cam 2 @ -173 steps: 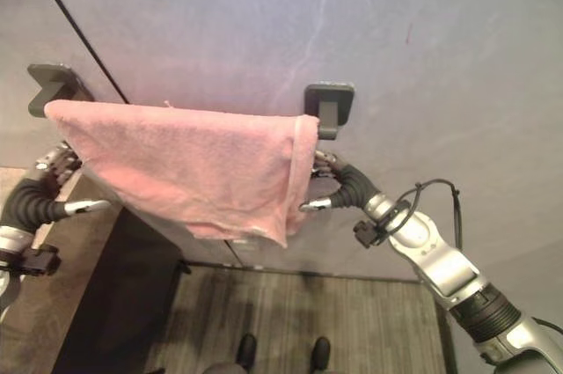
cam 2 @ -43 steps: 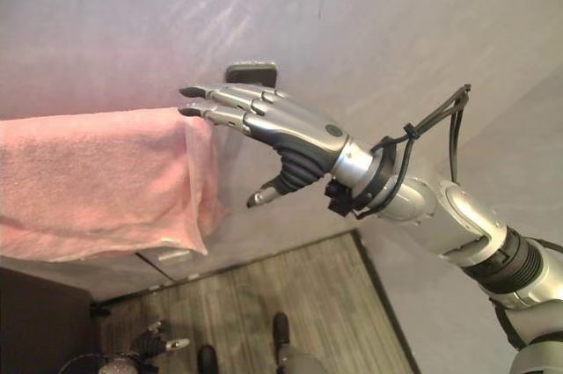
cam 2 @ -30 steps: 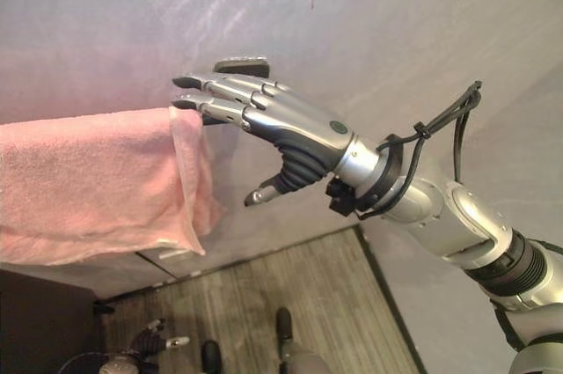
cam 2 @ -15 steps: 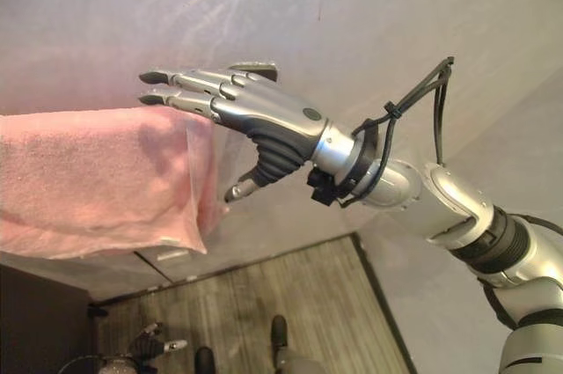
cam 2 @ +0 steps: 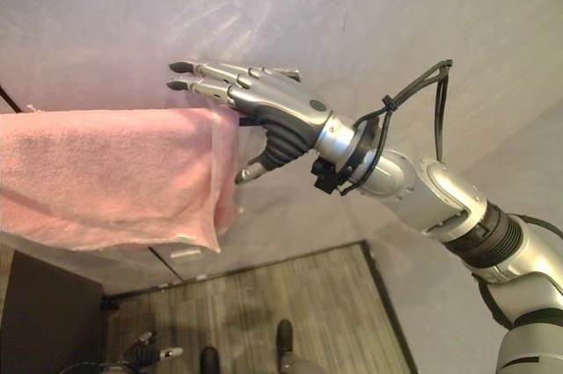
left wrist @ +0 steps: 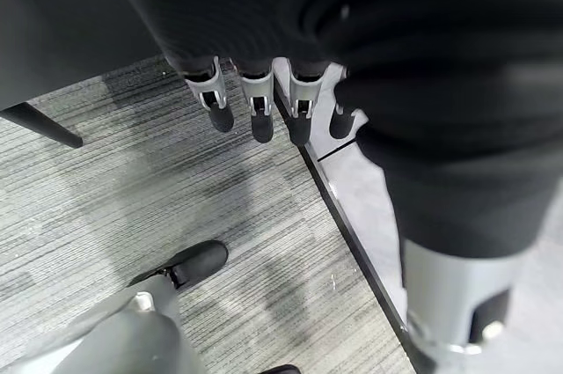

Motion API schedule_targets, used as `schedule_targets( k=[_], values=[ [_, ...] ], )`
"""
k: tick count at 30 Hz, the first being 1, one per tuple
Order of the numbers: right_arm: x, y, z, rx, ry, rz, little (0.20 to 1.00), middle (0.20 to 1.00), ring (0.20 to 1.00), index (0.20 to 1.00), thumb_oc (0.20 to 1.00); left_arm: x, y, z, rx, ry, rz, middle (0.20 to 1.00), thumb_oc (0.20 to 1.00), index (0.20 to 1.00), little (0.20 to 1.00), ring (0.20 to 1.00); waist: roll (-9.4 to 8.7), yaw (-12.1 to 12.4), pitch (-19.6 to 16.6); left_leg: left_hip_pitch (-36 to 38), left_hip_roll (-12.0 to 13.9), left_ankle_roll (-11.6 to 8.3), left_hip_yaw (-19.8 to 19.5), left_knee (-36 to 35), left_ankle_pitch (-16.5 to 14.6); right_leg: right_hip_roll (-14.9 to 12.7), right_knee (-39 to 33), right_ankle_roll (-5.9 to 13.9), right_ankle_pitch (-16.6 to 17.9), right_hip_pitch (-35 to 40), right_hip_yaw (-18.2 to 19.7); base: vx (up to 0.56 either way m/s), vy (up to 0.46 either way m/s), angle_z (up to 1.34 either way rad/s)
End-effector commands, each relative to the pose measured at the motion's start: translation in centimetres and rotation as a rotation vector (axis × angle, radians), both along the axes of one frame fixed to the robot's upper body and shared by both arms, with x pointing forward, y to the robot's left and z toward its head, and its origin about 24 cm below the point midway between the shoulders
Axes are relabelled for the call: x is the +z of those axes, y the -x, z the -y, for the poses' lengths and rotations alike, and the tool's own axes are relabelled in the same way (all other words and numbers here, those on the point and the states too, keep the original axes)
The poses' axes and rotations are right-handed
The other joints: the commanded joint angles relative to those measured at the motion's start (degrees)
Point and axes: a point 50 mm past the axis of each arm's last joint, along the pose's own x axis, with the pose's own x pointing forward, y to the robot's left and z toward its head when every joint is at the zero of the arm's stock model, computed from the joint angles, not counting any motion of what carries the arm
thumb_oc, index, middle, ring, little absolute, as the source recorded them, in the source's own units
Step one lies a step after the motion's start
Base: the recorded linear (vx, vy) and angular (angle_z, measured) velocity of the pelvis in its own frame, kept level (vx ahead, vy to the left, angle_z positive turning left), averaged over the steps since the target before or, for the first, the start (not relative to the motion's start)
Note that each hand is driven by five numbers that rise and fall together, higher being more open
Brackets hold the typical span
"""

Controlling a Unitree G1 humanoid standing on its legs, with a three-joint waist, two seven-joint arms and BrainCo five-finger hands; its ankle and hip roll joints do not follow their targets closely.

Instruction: Put brush and paste in cup on sink, flatten towel.

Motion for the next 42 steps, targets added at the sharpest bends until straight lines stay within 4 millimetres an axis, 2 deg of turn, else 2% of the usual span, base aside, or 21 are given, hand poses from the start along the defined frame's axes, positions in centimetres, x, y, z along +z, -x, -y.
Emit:
schedule_targets(
  k=[1,11,18,21,22,23,25,26,27,28,29,30,31,32,33,36,38,41,42],
  values=[
    [2.9,-0.3,0.6,-0.052,-0.083,0.100,0.200,0.200,0.200,0.200,0.200,0.6,-1.7,-0.6,0.011,-0.030,0.037,1.000,1.000,1.000,1.000,1.000,1.36,1.90,2.79,-2.52,0.34,1.13,-2.90,0.43,1.02,-3.86,-0.02,3.69,2.88,4.32,-2.34,0.05,0.025,0.00],
    [2.2,0.0,0.8,-0.030,-0.105,0.081,0.200,0.200,0.200,0.200,0.200,0.4,-1.9,0.1,0.008,-0.022,0.045,1.000,1.000,1.000,1.000,1.000,1.52,1.90,3.29,-4.31,-0.06,1.71,-2.49,5.59,-1.77,-4.23,0.17,3.68,2.70,4.55,-1.88,0.01,0.004,-0.01],
    [1.7,0.1,0.9,-0.020,-0.138,0.060,0.200,0.200,0.200,0.200,0.200,0.3,-2.0,0.4,0.007,-0.018,0.042,1.000,1.000,1.000,1.000,1.000,1.98,1.59,2.83,-3.99,0.14,1.71,-2.06,5.80,-2.04,-3.91,0.14,3.55,2.18,4.76,-1.59,0.00,-0.001,-0.01],
    [1.6,0.2,1.1,-0.021,-0.177,0.073,0.200,0.200,0.200,0.200,0.200,0.8,-3.0,0.7,-0.049,-0.041,0.083,1.000,1.000,1.000,1.000,1.000,2.28,1.36,2.55,-3.63,0.37,1.68,-1.81,5.46,-1.99,-3.76,0.16,3.61,1.93,4.67,-1.42,0.00,-0.003,-0.01],
    [1.5,0.2,1.1,-0.019,-0.190,0.070,0.200,0.200,0.200,0.200,0.200,1.6,-4.3,1.1,-0.107,-0.044,0.145,1.000,1.000,1.000,1.000,1.000,2.48,1.29,2.51,-3.56,0.43,1.66,-1.72,5.31,-1.94,-3.73,0.14,3.60,1.86,4.61,-1.43,0.00,-0.004,-0.08],
    [1.4,0.2,1.2,-0.020,-0.192,0.068,0.200,0.200,0.200,0.200,0.200,1.6,-4.2,1.0,-0.108,-0.046,0.143,1.000,1.000,1.000,1.000,1.000,2.40,1.34,2.46,-3.52,0.44,1.66,-1.72,5.29,-1.94,-3.72,0.14,3.60,1.85,4.64,-1.43,-0.01,-0.004,-0.11],
    [1.5,0.2,1.1,-0.021,-0.198,0.077,0.200,0.200,0.200,0.200,0.200,4.4,-6.9,1.6,-0.223,-0.035,0.303,1.000,1.000,1.000,1.000,1.000,2.79,1.47,2.62,-3.30,0.45,1.66,-1.73,5.05,-1.88,-3.58,0.15,3.61,1.73,4.66,-1.46,-0.02,-0.013,-0.06],
    [1.6,0.0,1.2,-0.027,-0.200,0.082,0.200,0.200,0.200,0.200,0.200,7.8,-8.7,1.5,-0.371,-0.065,0.437,1.000,1.000,1.000,1.000,1.000,3.47,1.81,2.78,-2.99,0.57,1.66,-1.79,4.61,-1.99,-3.42,0.19,3.77,1.31,4.78,-1.67,-0.03,-0.014,-0.04],
    [1.6,0.1,1.1,-0.026,-0.203,0.081,0.200,0.200,0.200,0.200,0.200,7.9,-8.6,1.4,-0.370,-0.067,0.435,1.000,1.000,1.000,1.000,1.000,3.19,1.76,2.64,-3.19,0.48,1.66,-1.70,4.52,-1.64,-3.51,0.13,3.74,1.55,4.54,-1.57,-0.01,-0.007,-0.05],
    [1.8,-0.1,1.2,-0.035,-0.197,0.081,0.200,0.200,0.200,0.200,0.200,13.0,-10.0,0.8,-0.536,-0.138,0.587,1.000,1.000,1.000,1.000,1.000,3.96,2.22,2.64,-2.60,0.62,1.61,-1.82,3.80,-1.74,-3.30,0.11,3.90,1.05,4.81,-1.74,0.00,0.000,0.00],
    [1.7,-0.3,1.4,-0.042,-0.199,0.068,0.200,0.200,0.200,0.200,0.200,16.3,-10.7,0.3,-0.623,-0.206,0.671,1.000,1.000,1.000,1.000,1.000,4.30,2.51,2.49,-2.36,0.67,1.53,-1.89,3.28,-1.53,-3.22,0.09,3.96,0.82,4.85,-1.86,0.00,0.000,0.00],
    [1.7,-0.4,1.5,-0.050,-0.197,0.064,0.200,0.200,0.200,0.200,0.200,18.4,-10.8,-0.2,-0.665,-0.254,0.715,1.000,1.000,1.000,1.000,1.000,4.37,2.79,2.41,-2.43,0.62,1.48,-1.91,2.94,-1.08,-3.25,0.01,3.94,0.93,4.69,-1.90,0.00,0.000,0.00],
    [1.7,-0.4,1.4,-0.044,-0.203,0.061,0.200,0.200,0.200,0.200,0.200,18.6,-10.5,-0.5,-0.661,-0.260,0.709,1.000,1.000,1.000,1.000,1.000,3.98,2.51,2.26,-2.37,0.60,1.47,-1.86,2.76,-0.94,-3.26,0.01,3.93,0.95,4.64,-1.84,0.00,-0.041,0.03],
    [1.7,-0.7,1.5,-0.049,-0.200,0.034,0.200,0.200,0.200,0.200,0.200,23.1,-10.8,-0.8,-0.768,-0.362,0.807,1.000,1.000,1.000,1.000,1.000,4.42,3.46,2.05,-1.91,0.71,1.25,-2.22,1.84,-0.56,-3.16,-0.04,3.96,0.50,4.76,-2.18,0.00,-0.045,0.12],
    [1.8,-0.6,1.5,-0.042,-0.206,0.028,0.200,0.200,0.200,0.200,0.200,24.5,-10.6,-1.2,-0.787,-0.390,0.826,1.000,1.000,1.000,1.000,1.000,4.27,3.61,1.88,-1.82,0.69,1.10,-2.38,1.36,-0.19,-3.17,-0.06,3.91,0.37,4.72,-2.28,0.00,-0.056,0.11],
    [1.9,-0.6,1.5,-0.020,-0.248,0.006,0.200,0.200,0.200,0.200,0.200,26.2,-10.3,-1.4,-0.810,-0.405,0.849,1.000,1.000,1.000,1.000,1.000,4.11,3.68,1.71,-1.75,0.67,0.82,-3.01,0.51,0.50,-3.20,-0.08,3.80,0.02,4.70,-2.84,-0.01,-0.026,0.16],
    [1.0,-0.9,1.6,0.000,-0.334,-0.056,0.200,0.200,0.200,0.200,0.200,26.6,-10.5,-1.2,-0.821,-0.399,0.864,1.000,1.000,1.000,1.000,1.000,4.52,3.87,1.98,-1.94,0.55,0.74,-3.71,0.20,0.81,-3.39,-0.06,3.59,-0.33,4.81,-3.39,-0.02,-0.031,0.17],
    [0.2,-1.0,1.7,-0.008,-0.354,-0.073,0.200,0.200,0.200,0.200,0.200,27.6,-10.6,-0.3,-0.868,-0.416,0.908,1.000,1.000,1.000,1.000,1.000,4.84,4.17,2.16,-1.98,0.33,0.70,-4.40,0.13,0.95,-3.61,-0.04,3.46,-0.72,5.04,-4.07,-0.01,-0.020,0.23],
    [0.0,-1.1,1.6,-0.021,-0.335,-0.075,0.200,0.200,0.200,0.200,0.200,28.8,-10.6,0.4,-0.920,-0.438,0.942,1.000,1.000,1.000,1.000,1.000,5.07,4.56,2.17,-1.97,0.20,0.71,-4.64,0.07,0.99,-3.65,-0.04,3.44,-0.83,5.22,-4.29,0.00,-0.012,0.14]
  ],
)
